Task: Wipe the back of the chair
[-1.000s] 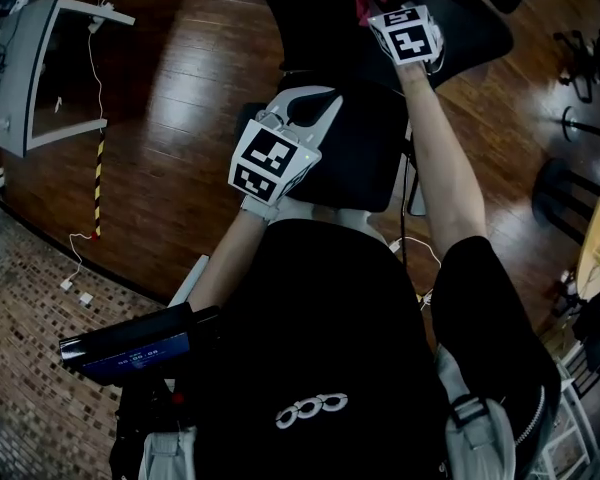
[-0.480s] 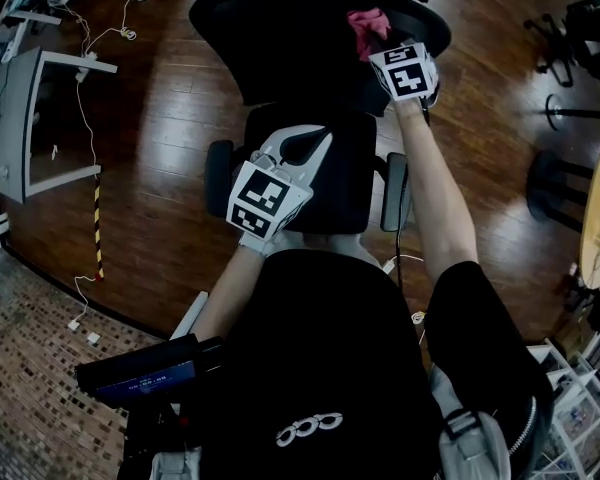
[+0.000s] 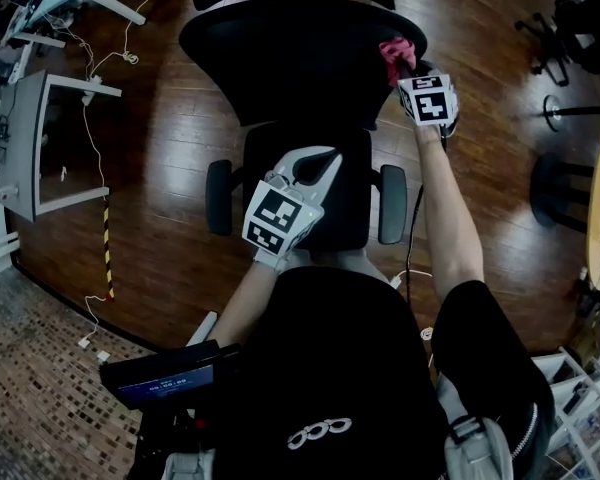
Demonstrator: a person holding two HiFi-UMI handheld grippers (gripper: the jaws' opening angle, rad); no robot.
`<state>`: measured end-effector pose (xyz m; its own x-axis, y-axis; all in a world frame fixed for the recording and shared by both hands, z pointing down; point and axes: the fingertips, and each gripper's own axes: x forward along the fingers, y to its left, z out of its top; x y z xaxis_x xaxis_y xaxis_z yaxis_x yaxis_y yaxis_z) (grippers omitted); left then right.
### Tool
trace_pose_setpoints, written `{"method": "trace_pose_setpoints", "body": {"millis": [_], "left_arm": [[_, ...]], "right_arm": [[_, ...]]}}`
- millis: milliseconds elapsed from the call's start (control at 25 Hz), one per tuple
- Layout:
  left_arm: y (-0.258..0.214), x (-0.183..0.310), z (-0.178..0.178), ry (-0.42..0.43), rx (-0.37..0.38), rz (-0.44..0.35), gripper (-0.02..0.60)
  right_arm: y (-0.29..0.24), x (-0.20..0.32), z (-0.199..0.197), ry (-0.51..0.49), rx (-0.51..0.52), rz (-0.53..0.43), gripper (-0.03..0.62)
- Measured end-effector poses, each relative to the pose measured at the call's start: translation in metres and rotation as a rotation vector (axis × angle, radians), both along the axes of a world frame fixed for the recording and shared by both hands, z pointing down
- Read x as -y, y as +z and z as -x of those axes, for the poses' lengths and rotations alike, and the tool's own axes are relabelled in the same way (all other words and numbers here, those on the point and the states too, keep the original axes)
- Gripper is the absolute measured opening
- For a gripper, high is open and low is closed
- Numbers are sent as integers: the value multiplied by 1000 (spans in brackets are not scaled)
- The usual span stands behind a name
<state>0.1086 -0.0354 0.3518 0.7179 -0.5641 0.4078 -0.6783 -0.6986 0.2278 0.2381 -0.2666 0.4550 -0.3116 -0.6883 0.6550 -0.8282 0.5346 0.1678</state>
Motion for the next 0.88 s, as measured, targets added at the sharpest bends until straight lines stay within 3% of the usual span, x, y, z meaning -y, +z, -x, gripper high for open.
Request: {"method": "trace_pose_setpoints", "body": {"millis": [240, 400, 600, 880], "left_arm": [[11, -8, 7, -22, 1, -18, -9], [14, -24, 23, -35, -12, 12, -9], [18, -33, 52, -68, -25, 15, -9], [20, -45, 112, -144, -47, 23, -9]], "right_arm": [[2, -8, -49, 175, 13, -81, 40], [17, -24, -62, 239, 0, -51, 40], [28, -18, -18, 185, -22, -34, 40], [32, -12, 84, 66, -32, -8, 40]]}}
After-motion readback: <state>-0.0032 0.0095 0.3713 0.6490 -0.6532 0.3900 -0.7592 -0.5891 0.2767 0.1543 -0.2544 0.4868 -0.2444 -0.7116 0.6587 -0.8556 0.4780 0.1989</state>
